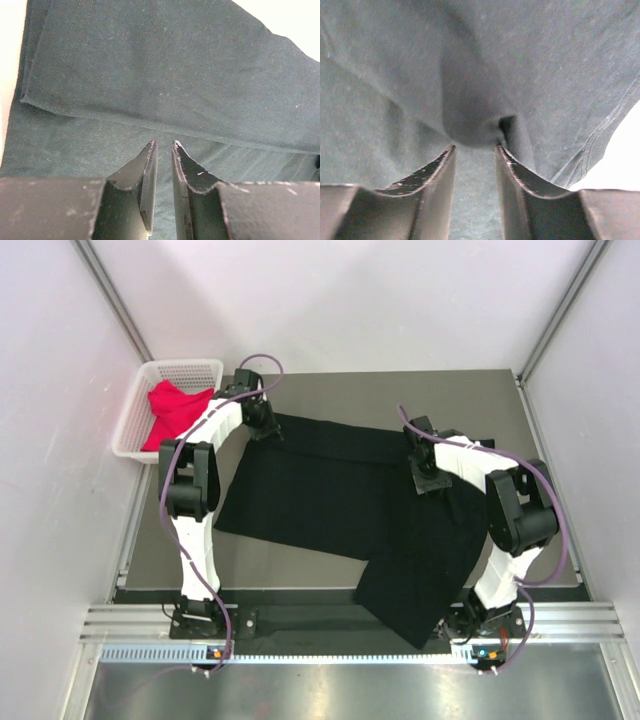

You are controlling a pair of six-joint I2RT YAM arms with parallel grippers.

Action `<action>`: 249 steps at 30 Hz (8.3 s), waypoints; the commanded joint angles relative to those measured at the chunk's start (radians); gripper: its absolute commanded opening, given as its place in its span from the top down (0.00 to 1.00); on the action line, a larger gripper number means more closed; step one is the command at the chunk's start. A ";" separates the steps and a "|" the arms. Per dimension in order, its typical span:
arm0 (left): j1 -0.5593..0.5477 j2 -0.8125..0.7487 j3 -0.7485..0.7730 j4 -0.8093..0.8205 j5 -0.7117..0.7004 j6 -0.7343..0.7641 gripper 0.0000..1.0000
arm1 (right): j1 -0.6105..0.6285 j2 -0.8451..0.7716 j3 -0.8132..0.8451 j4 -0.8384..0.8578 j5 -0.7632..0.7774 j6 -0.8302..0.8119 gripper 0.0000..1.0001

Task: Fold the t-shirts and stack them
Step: Fold the tshirt

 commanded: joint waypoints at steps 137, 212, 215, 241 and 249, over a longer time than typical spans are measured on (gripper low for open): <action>0.068 0.304 0.280 -0.006 -0.001 -0.099 0.77 | -0.765 0.185 0.238 0.232 -0.618 0.245 0.53; 0.083 0.172 0.191 -0.138 -0.165 -0.079 0.70 | -0.472 -0.279 -0.047 -0.100 -0.594 0.225 0.63; 0.075 0.134 0.165 -0.134 -0.134 -0.095 0.71 | -0.469 -0.328 -0.148 -0.075 -0.668 0.244 0.61; -0.645 -0.067 -0.171 0.337 -0.086 0.052 0.65 | -0.530 -0.224 -0.216 -0.095 -0.591 0.127 0.57; -0.738 -0.032 -0.166 0.368 -0.160 0.122 0.65 | -0.533 -0.201 -0.208 -0.093 -0.614 0.135 0.54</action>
